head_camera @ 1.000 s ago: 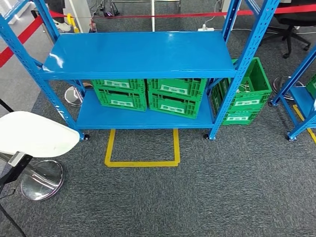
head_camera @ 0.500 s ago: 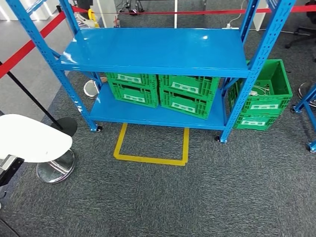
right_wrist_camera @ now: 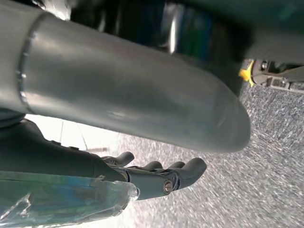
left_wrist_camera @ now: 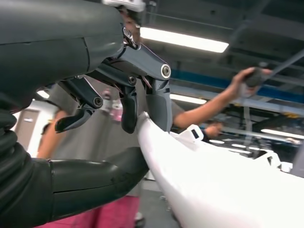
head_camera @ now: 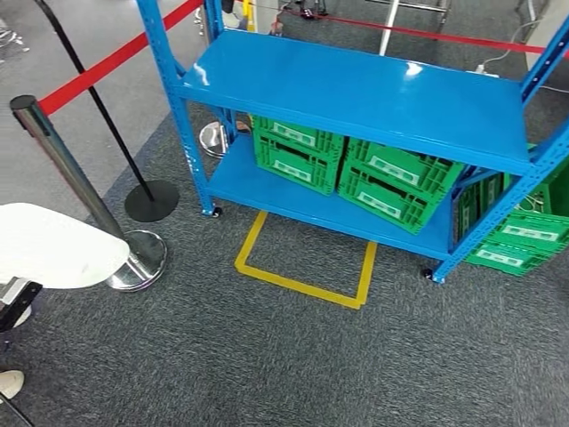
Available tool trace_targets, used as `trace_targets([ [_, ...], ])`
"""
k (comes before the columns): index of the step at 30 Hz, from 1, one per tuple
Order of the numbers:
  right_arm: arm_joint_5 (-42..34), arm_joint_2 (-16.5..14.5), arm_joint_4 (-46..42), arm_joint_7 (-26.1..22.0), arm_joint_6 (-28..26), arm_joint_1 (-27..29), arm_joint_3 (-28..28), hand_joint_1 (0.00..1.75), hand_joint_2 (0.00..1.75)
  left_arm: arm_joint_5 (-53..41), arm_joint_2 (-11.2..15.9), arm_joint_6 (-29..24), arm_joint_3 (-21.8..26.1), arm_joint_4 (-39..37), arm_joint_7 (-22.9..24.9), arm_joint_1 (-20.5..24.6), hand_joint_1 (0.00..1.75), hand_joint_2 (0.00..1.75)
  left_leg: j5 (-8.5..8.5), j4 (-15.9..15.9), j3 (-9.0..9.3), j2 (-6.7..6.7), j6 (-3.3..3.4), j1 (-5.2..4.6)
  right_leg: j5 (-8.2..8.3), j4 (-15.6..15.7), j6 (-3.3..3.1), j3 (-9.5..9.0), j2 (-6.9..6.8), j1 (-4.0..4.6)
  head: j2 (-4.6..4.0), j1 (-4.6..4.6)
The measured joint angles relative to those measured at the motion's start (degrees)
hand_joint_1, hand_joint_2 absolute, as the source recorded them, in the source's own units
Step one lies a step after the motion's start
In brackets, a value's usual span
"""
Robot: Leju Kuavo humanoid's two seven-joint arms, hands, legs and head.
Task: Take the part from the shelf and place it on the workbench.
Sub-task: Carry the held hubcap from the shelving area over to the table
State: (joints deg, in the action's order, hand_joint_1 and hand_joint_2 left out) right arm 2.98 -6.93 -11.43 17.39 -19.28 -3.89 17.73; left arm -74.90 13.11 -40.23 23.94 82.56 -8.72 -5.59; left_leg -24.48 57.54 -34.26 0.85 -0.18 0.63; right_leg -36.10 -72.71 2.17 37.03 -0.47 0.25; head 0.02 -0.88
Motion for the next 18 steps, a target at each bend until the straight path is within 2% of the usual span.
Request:
trace_targets([
  [1,0.0,0.0,0.0,0.0,0.0,0.0,0.0,0.00,0.00,0.0,-0.1,0.0,0.0,0.0,0.0,0.0,1.75,1.75,0.02,0.0,-0.01,0.87,0.08,-0.08,-0.36,-2.5,-0.08,1.51,0.28,0.06,0.00,0.00],
  [2,0.0,0.0,0.0,0.0,0.0,0.0,0.0,0.00,0.00,0.0,-0.1,0.0,0.0,0.0,0.0,0.0,1.75,1.75,0.03,0.0,0.02,1.74,0.12,-0.15,0.43,-3.0,-0.23,2.10,0.42,0.12,0.00,-0.01],
  [3,0.0,0.0,0.0,0.0,0.0,0.0,0.0,0.00,0.00,0.0,-0.2,0.0,0.0,0.0,0.0,0.0,1.75,1.75,0.04,0.0,0.08,2.63,0.13,-0.19,2.23,-1.1,-0.45,1.60,0.64,0.17,0.00,-0.01],
  [4,0.0,0.0,0.0,0.0,0.0,0.0,0.0,0.00,0.00,0.0,-0.2,0.0,0.0,0.0,0.0,0.0,1.75,1.75,0.04,0.0,0.16,3.49,0.12,-0.20,4.66,2.5,-0.72,0.19,1.34,0.20,0.00,0.00],
  [6,0.0,0.0,0.0,0.0,0.0,0.0,0.0,0.00,0.00,0.0,-0.2,0.0,0.0,-0.1,-0.1,0.2,1.75,1.75,0.13,0.1,0.05,5.04,-0.08,-0.17,7.84,9.8,-1.18,-3.01,4.40,-0.04,0.00,-0.03],
  [7,0.0,0.0,0.0,-0.1,0.0,-0.1,0.0,0.00,0.00,0.0,-0.2,0.0,0.1,-0.1,-0.1,0.3,1.75,1.75,0.27,0.1,-0.17,5.76,-0.34,-0.05,8.42,11.9,-1.29,-4.02,5.60,-0.10,0.00,-0.07],
  [8,0.0,0.0,0.0,-0.2,0.0,-0.1,0.0,0.00,0.00,-0.1,-0.2,0.0,0.1,-0.1,-0.1,0.3,1.75,1.75,0.49,0.1,-0.45,6.46,-0.70,0.12,8.36,12.7,-1.37,-4.43,6.18,-0.11,0.00,-0.07],
  [10,-0.1,0.0,0.0,-0.2,0.1,-0.2,0.0,0.00,0.00,-0.1,-0.1,0.0,0.2,-0.2,-0.3,0.3,1.75,1.75,0.86,0.0,-0.89,7.45,-1.44,0.44,8.62,13.2,-1.66,-4.65,4.97,-0.07,0.00,-0.08],
  [11,-0.1,-0.1,0.0,0.0,0.1,-0.2,0.0,0.00,0.00,-0.1,-0.1,0.0,0.3,-0.2,-0.4,0.3,1.75,1.75,0.53,0.4,-1.17,6.55,-1.73,0.34,8.81,13.5,-1.96,-4.79,4.18,-0.16,0.00,-0.23],
  [12,-0.1,-0.1,0.0,0.3,0.2,-0.2,0.0,0.00,0.00,-0.1,0.0,0.0,0.5,-0.2,-0.4,0.4,1.75,1.75,-0.42,1.8,-1.88,4.96,-2.02,0.19,8.98,13.8,-2.24,-4.93,3.29,-0.30,0.00,-0.49],
  [14,-0.1,-0.1,0.0,0.6,0.2,-0.1,0.0,0.00,0.00,-0.2,0.1,0.0,0.7,-0.3,-0.7,0.8,1.75,1.75,-3.76,7.8,-4.72,1.08,-2.62,-0.01,9.11,14.1,-2.61,-5.08,1.46,-0.41,0.00,-0.95],
  [15,-0.1,-0.1,0.0,0.6,0.2,0.0,0.0,0.00,0.00,-0.2,0.1,0.0,0.7,-0.3,-0.7,0.9,1.75,1.75,-5.37,11.5,-6.49,0.21,-2.92,0.13,9.08,14.1,-2.66,-5.06,0.54,-0.41,0.00,-1.02],
  [16,-0.1,-0.1,0.0,0.6,0.2,0.0,0.0,0.00,0.00,-0.2,0.0,0.0,0.7,-0.3,-0.8,0.9,1.75,1.75,-6.24,14.3,-7.76,-0.17,-3.16,0.33,9.04,14.1,-2.67,-5.04,-0.36,-0.43,0.00,-1.02],
  [17,-0.1,-0.1,0.0,0.6,0.2,0.0,0.0,0.00,0.00,-0.2,0.0,0.0,0.7,-0.4,-0.8,0.8,1.75,1.75,-6.09,15.2,-8.11,-0.36,-3.38,0.54,8.99,14.1,-2.64,-5.04,-1.24,-0.46,0.00,-1.03],
  [18,-0.1,-0.1,0.0,0.6,0.2,0.0,0.0,0.00,0.00,-0.2,0.0,0.0,0.7,-0.4,-0.9,0.8,1.75,1.75,-4.96,13.9,-7.34,-0.58,-3.57,0.73,8.92,14.1,-2.55,-5.07,-2.10,-0.53,0.00,-1.03],
])
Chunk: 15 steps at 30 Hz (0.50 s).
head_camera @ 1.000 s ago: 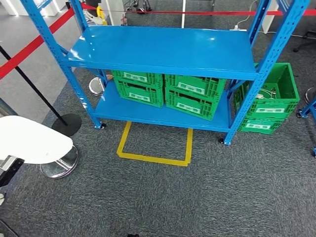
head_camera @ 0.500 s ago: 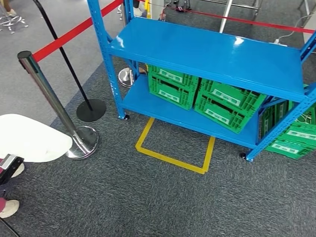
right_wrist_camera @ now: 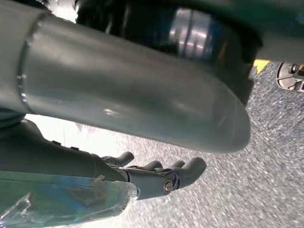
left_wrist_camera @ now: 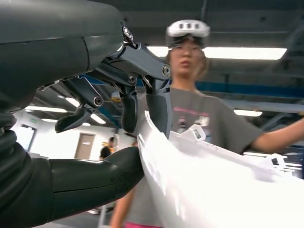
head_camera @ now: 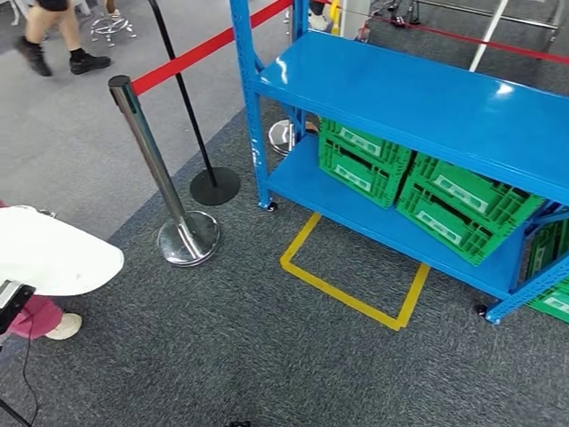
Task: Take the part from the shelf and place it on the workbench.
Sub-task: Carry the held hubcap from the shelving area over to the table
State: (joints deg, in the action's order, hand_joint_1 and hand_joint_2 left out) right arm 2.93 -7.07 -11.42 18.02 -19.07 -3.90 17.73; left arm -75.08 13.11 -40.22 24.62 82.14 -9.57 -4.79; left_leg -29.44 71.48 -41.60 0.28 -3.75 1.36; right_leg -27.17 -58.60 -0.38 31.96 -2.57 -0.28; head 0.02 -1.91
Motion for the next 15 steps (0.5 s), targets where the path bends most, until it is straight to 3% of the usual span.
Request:
trace_targets([
  [2,0.0,0.0,0.0,0.0,0.0,-0.1,0.0,0.00,0.00,0.0,0.0,0.0,0.1,0.0,0.0,0.0,1.75,1.75,3.53,-7.4,4.29,-1.82,-0.36,0.19,-0.22,0.0,0.44,-0.25,-1.54,-0.10,0.00,-0.03],
  [4,0.0,0.0,0.0,0.0,0.0,-0.1,0.0,0.00,0.00,-0.1,0.0,0.0,0.1,0.0,-0.1,0.1,1.75,1.75,5.31,-13.4,7.69,-3.72,0.07,-0.01,-0.59,-0.1,1.22,-0.46,-2.68,0.15,0.00,-0.07],
  [5,0.0,0.0,0.0,0.0,0.0,-0.1,0.0,0.00,0.00,-0.1,0.0,0.0,0.2,0.0,-0.2,0.1,1.75,1.75,5.38,-14.5,8.22,-4.06,0.53,-0.19,-0.69,-0.1,1.59,-0.67,-3.21,0.31,0.00,-0.07],
  [7,0.0,0.0,0.0,0.0,0.0,-0.2,0.0,0.00,0.00,-0.3,0.0,0.0,0.3,0.0,-0.3,0.0,1.75,1.75,5.49,-14.8,8.09,-2.76,1.72,-0.36,-0.79,0.3,2.28,-1.12,-4.04,0.28,0.00,0.07],
  [8,0.0,0.0,0.0,0.0,0.0,-0.2,0.0,0.00,0.00,-0.3,0.0,0.0,0.4,0.0,-0.3,-0.1,1.75,1.75,5.61,-14.8,8.04,-2.15,2.15,-0.33,-1.15,0.1,2.60,-1.12,-3.42,0.13,0.00,0.11],
  [10,0.0,0.0,0.0,0.0,0.0,-0.1,0.0,0.00,0.00,-0.4,0.0,0.0,0.5,-0.1,-0.3,0.1,1.75,1.75,5.83,-15.0,7.96,-0.91,2.98,-0.21,-3.60,-3.6,2.98,0.51,-0.44,-0.11,0.00,0.29],
  [11,0.0,0.0,0.0,0.0,0.0,-0.1,0.0,0.00,0.00,-0.4,0.0,0.0,0.5,-0.1,-0.3,0.2,1.75,1.75,5.85,-15.0,7.90,-0.27,3.26,-0.26,-5.50,-7.3,2.98,2.20,1.15,-0.10,0.00,0.39],
  [13,0.0,0.0,0.0,0.0,0.0,0.0,0.0,0.00,0.00,-0.5,-0.1,0.0,0.4,-0.1,-0.4,0.2,1.75,1.75,5.90,-15.0,7.80,1.17,3.60,-0.47,-8.36,-15.0,2.78,5.99,2.35,0.04,0.00,0.47],
  [14,0.0,0.0,0.0,0.0,0.0,0.0,0.0,0.00,0.00,-0.6,-0.1,0.0,0.4,-0.1,-0.4,0.2,1.75,1.75,5.91,-14.9,7.79,1.96,3.65,-0.56,-8.38,-16.7,2.63,6.99,2.48,0.13,0.00,0.47],
  [15,0.0,0.0,0.0,0.0,0.0,0.0,0.0,0.00,0.00,-0.6,-0.1,0.0,0.4,-0.1,-0.4,0.2,1.75,1.75,5.92,-14.9,7.81,2.81,3.66,-0.62,-7.25,-16.0,2.43,6.90,2.61,0.19,0.00,0.46],
])
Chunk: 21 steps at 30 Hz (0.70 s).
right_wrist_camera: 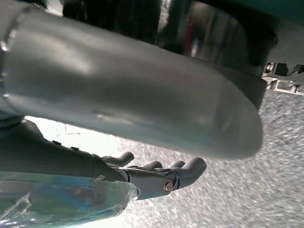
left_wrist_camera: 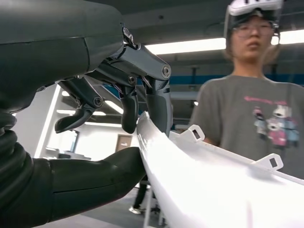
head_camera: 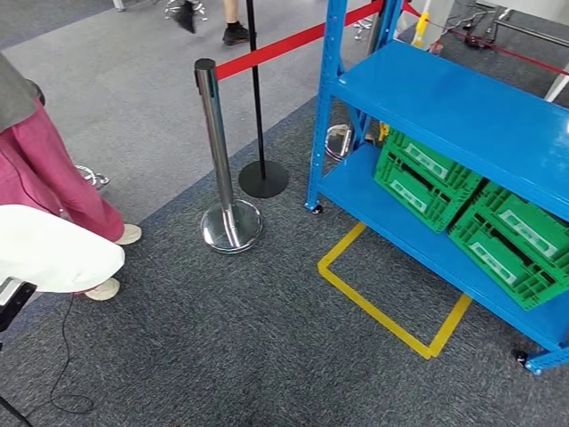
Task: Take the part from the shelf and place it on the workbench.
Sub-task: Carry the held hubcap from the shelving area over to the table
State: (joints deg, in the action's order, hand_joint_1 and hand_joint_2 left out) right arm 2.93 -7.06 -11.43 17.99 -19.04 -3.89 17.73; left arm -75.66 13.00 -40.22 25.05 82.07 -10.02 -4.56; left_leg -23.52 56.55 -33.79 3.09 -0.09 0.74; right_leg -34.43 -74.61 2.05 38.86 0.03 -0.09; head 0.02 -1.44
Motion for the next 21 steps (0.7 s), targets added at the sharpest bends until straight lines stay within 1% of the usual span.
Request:
trace_targets([
  [1,0.0,0.0,0.0,0.0,0.0,0.0,0.0,0.00,0.00,0.0,0.0,0.0,0.0,0.0,0.0,0.0,1.75,1.75,0.01,0.0,0.05,0.87,-0.01,-0.02,2.02,2.9,-0.24,-1.20,0.37,0.03,0.00,0.00],
  [2,0.0,0.0,0.0,0.0,0.0,-0.1,0.0,0.00,0.00,0.0,0.0,0.0,0.0,0.0,0.0,0.0,1.75,1.75,0.01,0.1,0.08,1.70,-0.07,0.00,4.19,7.0,-0.47,-3.00,1.54,0.00,0.00,0.01],
  [3,0.0,0.0,0.0,0.0,0.0,0.0,0.0,0.00,0.00,0.0,0.0,0.0,0.0,0.0,0.0,0.0,1.75,1.75,0.02,0.2,0.00,2.52,-0.22,-0.04,5.73,10.9,-0.66,-4.77,3.00,-0.17,0.00,-0.02],
  [4,0.0,0.0,0.0,0.0,0.0,0.0,0.0,0.00,0.00,0.0,0.1,0.0,0.0,0.0,0.0,0.1,1.75,1.75,0.09,0.3,-0.18,3.25,-0.46,-0.01,6.60,13.7,-0.76,-6.14,4.20,-0.26,0.00,-0.05],
  [5,0.0,0.0,0.0,0.0,0.0,-0.1,0.0,0.00,0.00,0.0,0.1,0.0,0.0,0.0,-0.1,0.1,1.75,1.75,0.23,0.3,-0.44,3.94,-0.81,0.09,6.78,15.1,-0.84,-6.83,4.99,-0.27,0.00,-0.05],
  [6,0.0,0.0,0.0,0.0,0.0,-0.1,0.0,0.00,0.00,0.0,0.2,0.0,0.0,0.0,-0.1,0.0,1.75,1.75,0.43,0.3,-0.71,4.63,-1.23,0.21,6.64,15.4,-0.93,-7.05,4.84,-0.20,0.00,-0.08],
  [7,0.1,0.0,0.0,0.0,0.0,-0.2,0.0,0.00,0.00,0.0,0.3,0.0,0.1,0.0,-0.1,-0.1,1.75,1.75,0.67,0.1,-0.89,5.29,-1.64,0.40,6.76,15.4,-1.13,-7.15,4.17,-0.11,0.00,-0.07],
  [8,0.1,0.0,0.0,0.1,0.1,-0.2,0.0,0.00,0.00,0.0,0.4,0.0,0.1,0.0,-0.1,-0.2,1.75,1.75,0.66,0.2,-1.09,5.03,-1.96,0.45,6.92,15.6,-1.45,-7.21,3.45,-0.12,0.00,-0.08],
  [9,0.1,0.0,0.0,0.3,0.1,-0.2,0.0,0.00,0.00,0.0,0.6,0.0,0.2,0.0,-0.1,-0.3,1.75,1.75,0.08,1.0,-1.57,3.82,-2.22,0.38,7.10,15.8,-1.78,-7.29,2.67,-0.17,0.00,-0.24],
  [10,0.1,-0.1,0.0,0.4,0.2,-0.2,0.0,0.00,0.00,0.0,0.7,0.0,0.3,-0.1,-0.1,-0.2,1.75,1.75,-1.12,2.9,-2.55,2.05,-2.45,0.25,7.23,16.0,-2.07,-7.37,1.83,-0.24,0.00,-0.39],
  [11,0.1,-0.1,0.0,0.6,0.2,-0.1,0.0,0.00,0.00,0.0,0.8,0.0,0.4,-0.1,-0.1,0.0,1.75,1.75,-2.84,5.9,-4.03,-0.08,-2.64,0.16,7.27,16.1,-2.27,-7.39,1.01,-0.18,0.00,-0.54],
  [12,0.1,-0.1,0.0,0.6,0.2,0.0,0.0,0.00,0.00,-0.1,0.9,0.0,0.3,-0.1,-0.1,0.1,1.75,1.75,-4.68,9.7,-5.87,-1.51,-2.86,0.15,7.24,16.1,-2.40,-7.37,0.17,-0.11,0.00,-0.67],
  [13,0.1,-0.1,0.0,0.6,0.2,0.0,0.0,0.00,0.00,-0.2,0.9,0.0,0.3,-0.2,-0.1,0.2,1.75,1.75,-6.00,13.2,-7.52,-2.15,-3.05,0.21,7.19,16.1,-2.47,-7.34,-0.71,-0.05,0.00,-0.68],
  [14,0.1,-0.1,0.0,0.6,0.3,0.0,0.0,0.00,0.00,-0.2,0.9,0.0,0.3,-0.3,-0.1,0.2,1.75,1.75,-6.39,15.2,-8.47,-2.42,-3.17,0.28,7.13,16.1,-2.52,-7.34,-1.59,-0.01,0.00,-0.68],
  [15,0.1,-0.1,0.0,0.6,0.3,0.0,0.0,0.00,0.00,-0.3,0.9,0.0,0.3,-0.4,-0.1,0.1,1.75,1.75,-5.78,15.3,-8.42,-2.58,-3.25,0.33,7.06,16.1,-2.51,-7.36,-2.44,0.00,0.00,-0.69],
  [16,0.1,-0.1,0.0,0.6,0.3,0.0,0.0,0.00,0.00,-0.4,0.9,0.0,0.3,-0.5,-0.1,0.1,1.75,1.75,-4.31,13.2,-7.26,-2.91,-3.29,0.35,6.98,16.1,-2.45,-7.42,-3.25,-0.01,0.00,-0.69],
  [17,0.1,-0.1,0.0,0.6,0.4,0.0,0.0,0.00,0.00,-0.4,0.9,0.0,0.3,-0.6,-0.1,0.2,1.75,1.75,-2.47,9.6,-5.22,-3.80,-3.28,0.34,6.87,16.1,-2.31,-7.55,-3.95,-0.01,0.00,-0.69],
  [18,0.1,-0.1,0.0,0.6,0.4,-0.1,0.0,0.00,0.00,-0.4,1.0,0.0,0.3,-0.6,-0.1,0.2,1.75,1.75,-1.13,5.8,-3.05,-5.34,-3.29,0.14,6.66,16.0,-2.05,-7.67,-4.61,0.16,0.00,-0.74],
  [19,0.1,-0.1,0.0,0.6,0.4,-0.1,0.0,0.00,0.00,-0.4,1.0,0.0,0.3,-0.6,-0.1,0.3,1.75,1.75,-0.23,2.7,-1.37,-6.42,-3.00,-0.01,6.44,16.0,-1.75,-7.69,-5.15,0.35,0.00,-0.70],
  [20,0.1,-0.1,0.0,0.6,0.4,-0.1,0.0,0.00,0.00,-0.4,1.0,0.0,0.3,-0.6,-0.1,0.3,1.75,1.75,0.07,0.9,-0.39,-7.14,-2.66,-0.17,6.22,16.0,-1.47,-7.87,-5.73,0.57,0.00,-0.67],
  [21,0.1,-0.1,0.0,0.6,0.4,-0.1,0.0,0.00,0.00,-0.5,1.1,0.0,0.3,-0.6,-0.1,0.3,1.75,1.75,-0.02,0.2,-0.16,-7.11,-2.25,-0.37,6.05,16.1,-1.21,-8.07,-6.34,0.76,0.00,-0.62],
])
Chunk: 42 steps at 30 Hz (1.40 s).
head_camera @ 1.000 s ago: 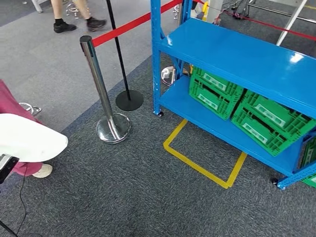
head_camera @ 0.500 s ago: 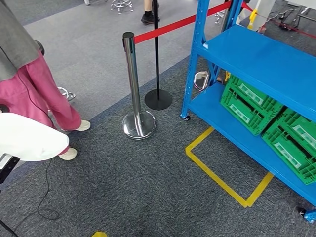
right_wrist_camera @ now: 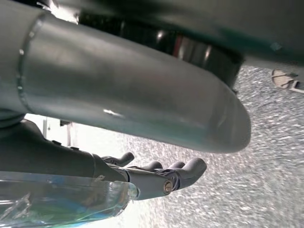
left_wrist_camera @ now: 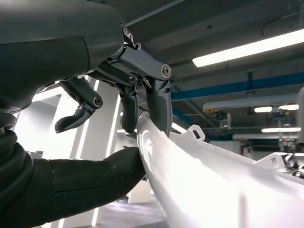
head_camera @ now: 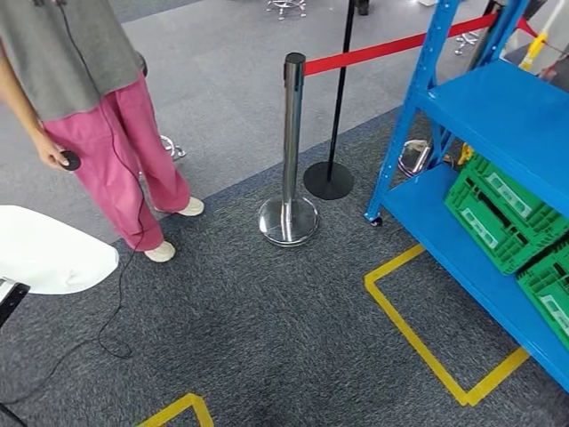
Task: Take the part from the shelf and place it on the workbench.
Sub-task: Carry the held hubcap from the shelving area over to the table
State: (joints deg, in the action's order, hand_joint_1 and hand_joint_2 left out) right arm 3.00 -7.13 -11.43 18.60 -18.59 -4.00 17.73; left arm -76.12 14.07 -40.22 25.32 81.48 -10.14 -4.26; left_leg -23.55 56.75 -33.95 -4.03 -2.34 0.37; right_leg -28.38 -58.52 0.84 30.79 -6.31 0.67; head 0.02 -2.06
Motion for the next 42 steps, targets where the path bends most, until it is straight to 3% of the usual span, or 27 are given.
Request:
trace_targets([
  [2,0.0,0.0,0.0,0.0,0.1,-0.1,0.0,0.00,0.00,0.0,0.1,0.0,0.1,0.0,0.0,-0.1,1.75,1.75,0.15,-0.1,-0.15,1.56,0.89,0.05,-0.35,0.1,0.60,-0.49,-0.53,-0.12,0.00,0.10],
  [4,0.0,0.0,-0.1,0.0,0.2,-0.1,0.0,0.00,0.00,0.0,0.3,0.0,0.1,0.0,0.0,0.0,1.75,1.75,0.35,-0.3,-0.17,2.97,1.65,0.22,-2.18,-2.4,1.20,0.43,2.21,-0.37,0.00,0.20],
  [6,0.0,0.0,-0.2,-0.1,0.2,0.0,0.0,0.00,0.00,-0.1,0.4,0.0,0.0,0.0,0.1,0.2,1.75,1.75,0.43,-0.3,-0.22,4.34,2.16,0.27,-5.70,-9.6,1.26,3.78,5.51,-0.43,0.00,0.36],
  [7,0.1,0.0,-0.2,-0.1,0.2,0.0,0.0,0.00,0.00,-0.1,0.3,0.0,0.0,-0.1,0.1,0.2,1.75,1.75,0.44,-0.3,-0.25,5.09,2.28,0.22,-7.14,-13.6,1.14,5.84,6.05,-0.40,0.00,0.39],
  [8,0.1,0.0,-0.2,-0.1,0.2,0.1,0.0,0.00,0.00,-0.1,0.3,0.0,-0.1,-0.1,0.1,0.2,1.75,1.75,0.44,-0.3,-0.26,5.90,2.31,0.18,-7.67,-16.3,1.02,7.40,6.23,-0.38,0.00,0.40],
  [9,0.1,0.0,-0.2,-0.1,0.2,0.1,0.0,0.00,0.00,-0.1,0.3,0.0,-0.1,-0.2,0.1,0.2,1.75,1.75,0.45,-0.3,-0.25,6.77,2.31,0.17,-7.07,-16.9,0.90,8.05,6.30,-0.37,0.00,0.39],
  [10,0.1,0.0,-0.2,-0.1,0.2,0.0,0.0,0.00,0.00,-0.1,0.3,0.0,-0.1,-0.2,0.1,0.2,1.75,1.75,0.45,-0.2,-0.20,7.64,2.30,0.19,-5.42,-15.1,0.77,7.56,6.46,-0.40,0.00,0.39],
  [11,0.1,0.0,-0.2,-0.2,0.2,0.0,0.0,0.00,0.00,-0.1,0.3,0.0,-0.1,-0.3,0.1,0.2,1.75,1.75,0.44,-0.2,-0.14,8.52,2.24,0.26,-3.08,-11.5,0.66,6.10,7.08,-0.48,0.00,0.40],
  [13,0.1,0.0,-0.2,-0.2,0.2,0.0,0.0,0.00,0.00,-0.1,0.3,0.0,-0.1,-0.3,0.1,0.2,1.75,1.75,0.42,0.1,-0.25,10.15,1.88,0.33,0.12,-4.0,0.60,2.82,9.83,-0.85,0.00,0.37],
  [15,0.1,0.0,-0.2,-0.2,0.2,0.0,0.0,0.00,0.00,-0.1,0.4,0.0,-0.1,-0.3,0.1,0.2,1.75,1.75,0.67,0.2,-0.69,11.57,1.12,0.50,0.67,-1.2,0.48,1.39,11.30,-0.95,0.00,0.33],
  [17,0.0,0.0,-0.2,-0.1,0.2,-0.1,0.0,0.00,0.00,-0.1,0.6,0.0,0.0,-0.3,0.1,0.1,1.75,1.75,1.05,0.0,-1.07,12.71,0.34,0.81,0.92,-0.9,-0.07,1.16,9.95,-0.84,0.00,0.32],
  [19,0.0,-0.1,-0.2,0.2,0.2,-0.2,0.0,0.00,0.00,0.0,0.7,0.0,0.0,-0.4,0.1,0.0,1.75,1.75,0.01,1.4,-1.94,10.67,-0.10,0.68,1.26,-0.5,-0.82,1.02,8.44,-0.87,0.00,0.13],
  [21,0.0,-0.1,-0.2,0.5,0.2,-0.1,0.0,0.00,0.00,0.0,0.8,0.0,-0.1,-0.5,0.2,0.3,1.75,1.75,-3.30,7.3,-4.76,6.68,-0.42,0.40,1.37,-0.3,-1.27,1.02,6.85,-0.70,0.00,-0.12],
  [22,0.0,-0.1,-0.2,0.5,0.1,0.0,0.0,0.00,0.00,0.0,0.8,0.0,-0.2,-0.5,0.2,0.4,1.75,1.75,-5.03,11.2,-6.56,5.50,-0.57,0.41,1.34,-0.3,-1.39,1.07,5.98,-0.58,0.00,-0.20],
  [24,0.0,-0.1,-0.2,0.5,0.1,0.2,0.0,0.00,0.00,0.0,0.7,0.0,-0.3,-0.8,0.2,0.4,1.75,1.75,-6.16,15.5,-8.45,4.71,-0.73,0.52,1.23,-0.3,-1.52,1.12,4.25,-0.42,0.00,-0.21],
  [26,0.0,-0.1,-0.2,0.5,0.1,0.2,0.0,0.00,0.00,0.0,0.7,0.0,-0.4,-1.0,0.2,0.3,1.75,1.75,-3.56,11.9,-6.26,4.10,-0.72,0.57,1.11,-0.3,-1.48,1.05,2.69,-0.37,0.00,-0.21],
  [28,0.0,-0.1,-0.2,0.5,0.1,0.1,0.0,0.00,0.00,0.0,0.8,0.0,-0.4,-1.1,0.2,0.4,1.75,1.75,-0.75,4.3,-1.96,1.09,-0.47,0.30,0.81,-0.4,-1.14,0.80,1.37,-0.08,0.00,-0.26],
  [30,0.0,-0.1,-0.2,0.5,0.1,0.0,0.0,0.00,0.00,0.0,0.8,0.0,-0.4,-1.1,0.2,0.6,1.75,1.75,-0.09,0.3,0.14,-0.84,0.19,-0.14,0.40,-0.4,-0.65,0.46,0.14,0.36,0.00,-0.28],
  [32,0.0,-0.1,-0.3,0.5,0.1,-0.1,0.0,0.00,0.00,0.0,0.8,0.0,-0.4,-1.1,0.2,0.5,1.75,1.75,-0.11,-0.1,0.07,0.54,0.99,-0.36,0.08,-0.2,-0.17,0.13,-1.32,0.44,0.00,-0.29],
  [33,0.0,-0.1,-0.3,0.5,0.1,-0.1,0.0,0.00,0.00,0.0,0.8,0.0,-0.3,-1.1,0.2,0.5,1.75,1.75,-0.01,-0.2,0.10,1.32,1.33,-0.30,-0.25,-0.5,0.15,0.12,-1.13,0.30,0.00,-0.26],
  [35,0.0,-0.1,-0.3,0.5,0.1,-0.1,0.0,0.00,0.00,0.0,0.9,0.0,-0.3,-1.1,0.2,0.6,1.75,1.75,0.21,-0.4,0.20,2.82,2.10,-0.01,-2.44,-4.0,0.72,1.59,1.82,-0.01,0.00,0.01],
  [37,0.0,-0.1,-0.3,0.5,0.1,0.0,0.0,0.00,0.00,0.0,0.9,0.0,-0.4,-1.1,0.2,0.7,1.75,1.75,0.25,-0.4,0.13,4.32,2.50,0.14,-6.07,-11.9,0.96,5.36,5.37,-0.21,0.00,0.34],
  [38,0.0,-0.1,-0.3,0.4,0.1,0.1,0.0,0.00,0.00,0.0,0.8,0.0,-0.4,-1.2,0.2,0.7,1.75,1.75,0.26,-0.4,0.10,5.15,2.56,0.15,-7.28,-15.5,1.00,7.26,6.00,-0.22,0.00,0.41],
  [39,0.0,-0.1,-0.3,0.4,0.1,0.1,0.0,0.00,0.00,0.0,0.8,0.0,-0.4,-1.2,0.2,0.7,1.75,1.75,0.26,-0.4,0.10,6.02,2.56,0.17,-7.43,-17.3,1.01,8.43,6.23,-0.22,0.00,0.42],
  [40,0.0,-0.1,-0.3,0.4,0.1,0.0,0.0,0.00,0.00,0.0,0.8,0.0,-0.4,-1.2,0.2,0.6,1.75,1.75,0.26,-0.3,0.14,6.90,2.53,0.22,-6.34,-16.7,1.01,8.45,6.34,-0.26,0.00,0.41],
  [42,0.0,-0.1,-0.3,0.4,0.1,0.0,0.0,0.00,0.00,0.0,0.8,0.0,-0.4,-1.3,0.2,0.6,1.75,1.75,0.20,-0.2,0.23,8.69,2.26,0.45,-2.02,-10.0,1.08,5.59,7.43,-0.55,0.00,0.42],
])
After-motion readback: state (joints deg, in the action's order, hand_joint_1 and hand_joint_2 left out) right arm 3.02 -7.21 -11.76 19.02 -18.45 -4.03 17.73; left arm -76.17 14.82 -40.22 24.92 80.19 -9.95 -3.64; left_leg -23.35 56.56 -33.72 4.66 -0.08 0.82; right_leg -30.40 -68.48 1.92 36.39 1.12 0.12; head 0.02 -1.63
